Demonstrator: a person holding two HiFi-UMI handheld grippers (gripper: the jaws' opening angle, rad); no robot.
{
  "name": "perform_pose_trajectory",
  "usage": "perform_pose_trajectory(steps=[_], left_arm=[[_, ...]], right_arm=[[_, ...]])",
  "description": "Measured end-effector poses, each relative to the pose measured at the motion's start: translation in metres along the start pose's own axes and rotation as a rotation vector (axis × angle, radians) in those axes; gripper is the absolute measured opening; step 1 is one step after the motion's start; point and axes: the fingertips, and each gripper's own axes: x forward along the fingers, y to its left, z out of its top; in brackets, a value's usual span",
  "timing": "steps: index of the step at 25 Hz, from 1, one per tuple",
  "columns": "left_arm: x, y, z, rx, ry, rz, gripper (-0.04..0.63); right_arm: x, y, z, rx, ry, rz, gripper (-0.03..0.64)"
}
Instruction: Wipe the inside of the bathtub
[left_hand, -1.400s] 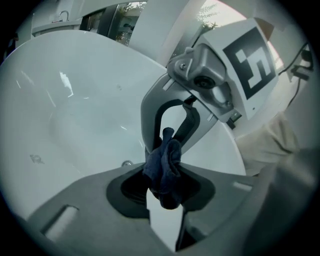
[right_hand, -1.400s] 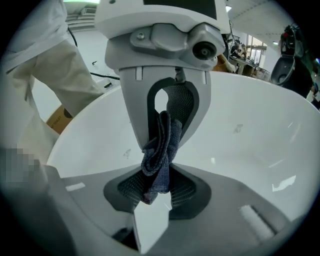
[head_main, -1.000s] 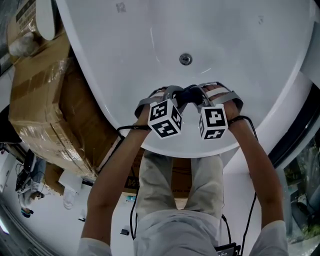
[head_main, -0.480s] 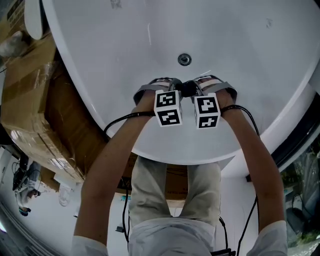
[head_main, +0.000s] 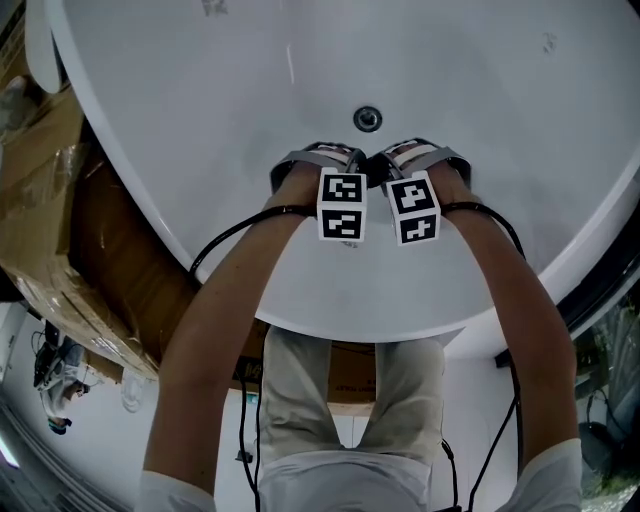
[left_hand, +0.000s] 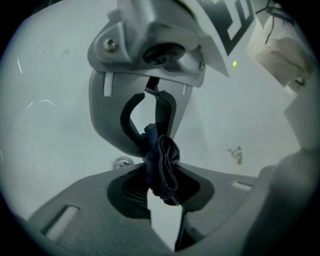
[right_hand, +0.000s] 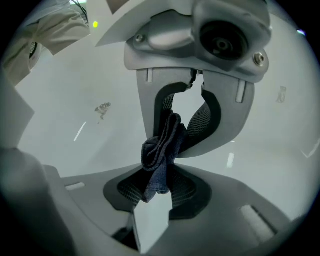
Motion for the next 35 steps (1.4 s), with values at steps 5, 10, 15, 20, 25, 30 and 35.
perform_pose_trajectory(steps=[5, 10, 15, 20, 25, 30, 35], left_arm=[[0.023, 0.0, -0.006, 0.017, 0.005, -0.033, 0.106], [0.041, 0.005, -0.011, 0.039, 0.007, -0.057, 0.106], [0.059, 0.015, -0.004, -0.003, -0.02, -0.086, 0.106], [0.08, 0.005, -0.02, 0.06, 0.042, -0.092, 0.106], [0.097, 0.003, -0.027, 0.031, 0.039, -0.115, 0.106], [0.103, 0.003, -0.031, 0.045, 0.05, -0.127, 0.106], [0.102, -0.004, -0.032, 0.041, 0.061, -0.154, 0.106]], right_arm=[[0.022, 0.003, -0.007, 0.026, -0.008, 0.013, 0.118], [0.039, 0.002, -0.015, 0.048, -0.018, 0.04, 0.117], [0.048, 0.002, -0.033, 0.036, 0.014, 0.107, 0.117], [0.073, 0.009, -0.028, 0.055, 0.012, 0.147, 0.117], [0.089, 0.012, -0.03, 0.055, -0.005, 0.18, 0.117], [0.096, 0.012, -0.031, 0.066, -0.017, 0.199, 0.115], [0.095, 0.016, -0.026, 0.099, -0.034, 0.222, 0.112]])
